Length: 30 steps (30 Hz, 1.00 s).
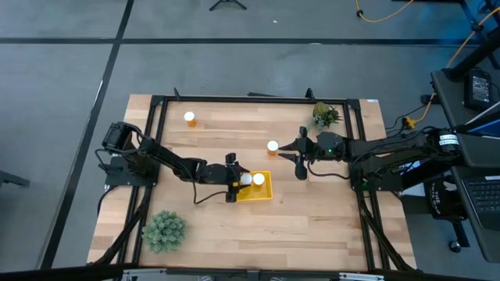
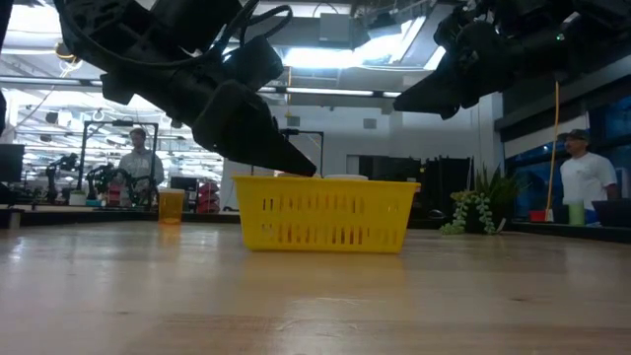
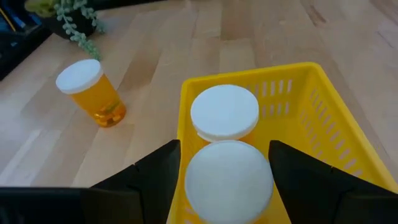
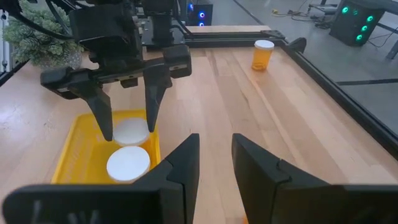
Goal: Pick and place pill bottles into a basket
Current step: Put the orange pill bottle into the yellow bin
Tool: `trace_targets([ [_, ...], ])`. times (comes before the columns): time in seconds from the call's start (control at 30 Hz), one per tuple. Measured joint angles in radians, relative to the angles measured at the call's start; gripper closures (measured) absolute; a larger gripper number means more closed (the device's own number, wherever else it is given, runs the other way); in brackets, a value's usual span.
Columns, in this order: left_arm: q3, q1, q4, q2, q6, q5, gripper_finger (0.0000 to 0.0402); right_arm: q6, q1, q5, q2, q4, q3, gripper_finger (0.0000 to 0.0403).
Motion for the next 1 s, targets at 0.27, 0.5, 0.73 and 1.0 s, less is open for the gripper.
trace_targets([
  [0.27,0.000,-0.020,-0.017,-0.010,0.030,-0.100,0.0162,0.000,0.000,-0.001,0.000,-0.009,0.000,0.0304],
  [0.5,0.000,-0.034,-0.127,-0.151,0.048,-0.122,0.0162,0.000,0.006,-0.001,0.000,-0.014,0.000,0.0304],
  [0.73,0.000,-0.033,-0.305,-0.332,0.074,-0.120,0.0162,-0.001,0.010,-0.001,0.000,-0.015,0.000,0.0304],
  [1.0,0.000,-0.018,-0.536,-0.473,0.081,-0.178,0.0162,-0.001,0.010,-0.001,0.000,-0.015,0.000,0.0304],
])
